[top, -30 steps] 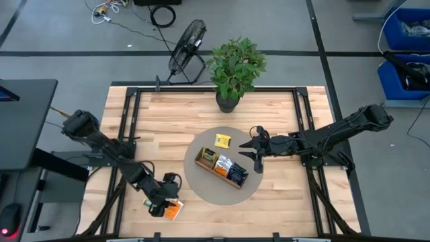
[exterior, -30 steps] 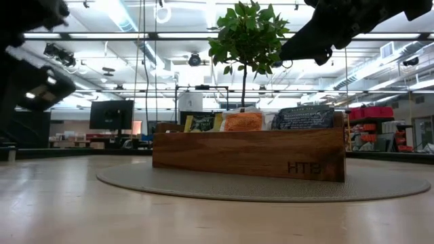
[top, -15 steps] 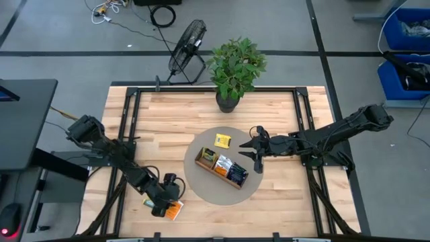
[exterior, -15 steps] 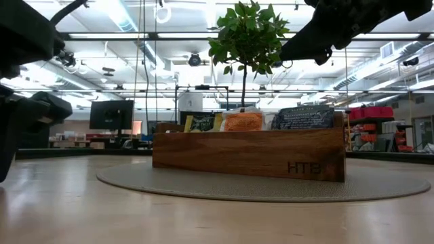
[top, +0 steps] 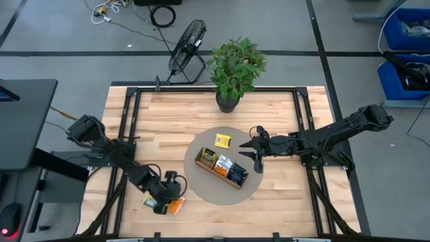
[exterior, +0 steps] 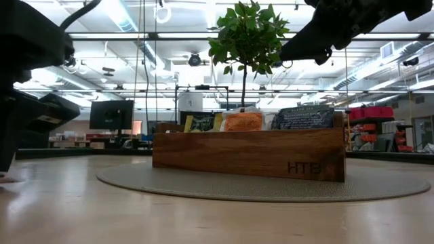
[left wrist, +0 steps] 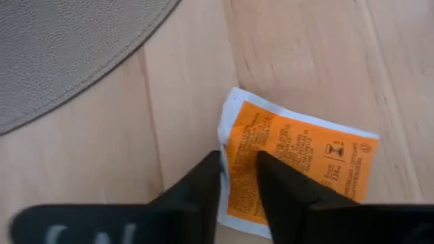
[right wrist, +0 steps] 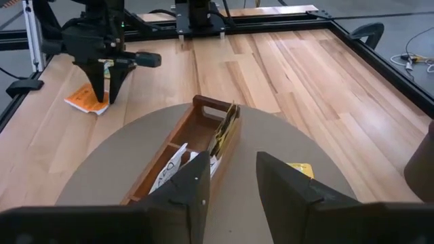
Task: Pick & Place Tea
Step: Put the orange tea bag into the middle section of the wooden organizer
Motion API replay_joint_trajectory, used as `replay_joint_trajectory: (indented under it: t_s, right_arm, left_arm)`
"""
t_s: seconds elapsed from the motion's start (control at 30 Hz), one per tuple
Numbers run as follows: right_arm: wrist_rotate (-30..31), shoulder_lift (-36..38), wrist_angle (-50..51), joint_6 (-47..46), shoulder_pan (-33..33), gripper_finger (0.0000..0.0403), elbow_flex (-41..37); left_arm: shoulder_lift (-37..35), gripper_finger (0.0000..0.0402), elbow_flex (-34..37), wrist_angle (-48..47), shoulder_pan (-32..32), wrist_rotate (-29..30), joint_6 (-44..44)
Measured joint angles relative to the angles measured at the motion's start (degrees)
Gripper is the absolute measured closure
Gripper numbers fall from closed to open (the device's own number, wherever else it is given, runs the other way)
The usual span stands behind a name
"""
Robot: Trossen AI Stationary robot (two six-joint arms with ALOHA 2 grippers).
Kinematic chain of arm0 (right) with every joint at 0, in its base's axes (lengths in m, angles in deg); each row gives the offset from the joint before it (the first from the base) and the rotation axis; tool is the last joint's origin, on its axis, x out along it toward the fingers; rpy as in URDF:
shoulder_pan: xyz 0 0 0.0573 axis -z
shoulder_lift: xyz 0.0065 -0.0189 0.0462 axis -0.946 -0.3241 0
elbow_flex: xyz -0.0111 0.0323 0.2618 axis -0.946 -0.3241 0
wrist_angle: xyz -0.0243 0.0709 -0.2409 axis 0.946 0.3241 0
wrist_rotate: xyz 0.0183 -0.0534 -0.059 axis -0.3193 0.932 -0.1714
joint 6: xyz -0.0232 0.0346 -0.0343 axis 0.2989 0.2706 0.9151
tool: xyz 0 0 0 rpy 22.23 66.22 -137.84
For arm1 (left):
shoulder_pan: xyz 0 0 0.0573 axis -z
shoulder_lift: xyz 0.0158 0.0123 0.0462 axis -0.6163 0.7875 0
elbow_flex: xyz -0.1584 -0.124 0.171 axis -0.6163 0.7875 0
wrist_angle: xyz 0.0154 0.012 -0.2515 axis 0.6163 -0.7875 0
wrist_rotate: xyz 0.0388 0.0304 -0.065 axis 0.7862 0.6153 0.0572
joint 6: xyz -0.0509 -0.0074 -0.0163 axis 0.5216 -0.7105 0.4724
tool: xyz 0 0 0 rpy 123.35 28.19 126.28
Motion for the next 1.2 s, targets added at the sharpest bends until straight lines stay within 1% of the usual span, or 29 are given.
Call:
replay_joint_trajectory:
  t_s: [0.17,0.23,0.5,0.6,0.7,0.9,0.93,1.07,1.2]
  right_arm:
    - [0.0,0.0,0.49,0.0,0.0,0.0275,0.0]
    - [0.0,0.0,0.52,0.0,0.0,0.0275,0.0]
    - [0.01,-0.46,0.83,-0.25,0.0,0.0275,-0.04]
    - [0.0,-0.99,0.88,-0.5,0.0,0.0275,-0.08]
    - [0.0,-1.2,-1.02,-0.17,0.0,0.0275,-0.09]
    - [-0.61,-1.18,-4.22,2.84,-0.04,0.0275,-0.07]
    - [-0.59,-1.18,-4.32,3.01,-0.04,0.0275,-0.07]
    - [-0.57,-1.18,-4.24,3.0,-0.04,0.0275,-0.07]
    - [-0.52,-1.18,-3.98,2.78,-0.2,0.0275,-0.07]
  left_arm:
    - [-1.18,0.0373,0.14,-0.12,-1.35,-0.78,0.02]
    - [-2.19,0.0392,0.22,-0.25,-2.08,-1.11,0.0]
    - [-5.66,0.0397,0.37,-0.47,-4.27,-0.55,-0.62]
    - [-6.66,0.0397,0.31,-0.18,-5.01,0.95,-1.96]
    - [-6.97,0.0397,-0.78,-0.22,-5.88,2.19,-4.67]
    - [-7.08,0.0398,-5.21,-1.54,-8.49,3.13,-12.62]
    - [-7.08,0.0398,-6.17,-2.63,-8.87,4.23,-14.41]
    - [-7.1,0.0398,-9.79,-6.0,-9.82,11.86,-20.55]
    - [-7.17,0.0398,-12.63,-4.82,-11.28,16.39,-26.1]
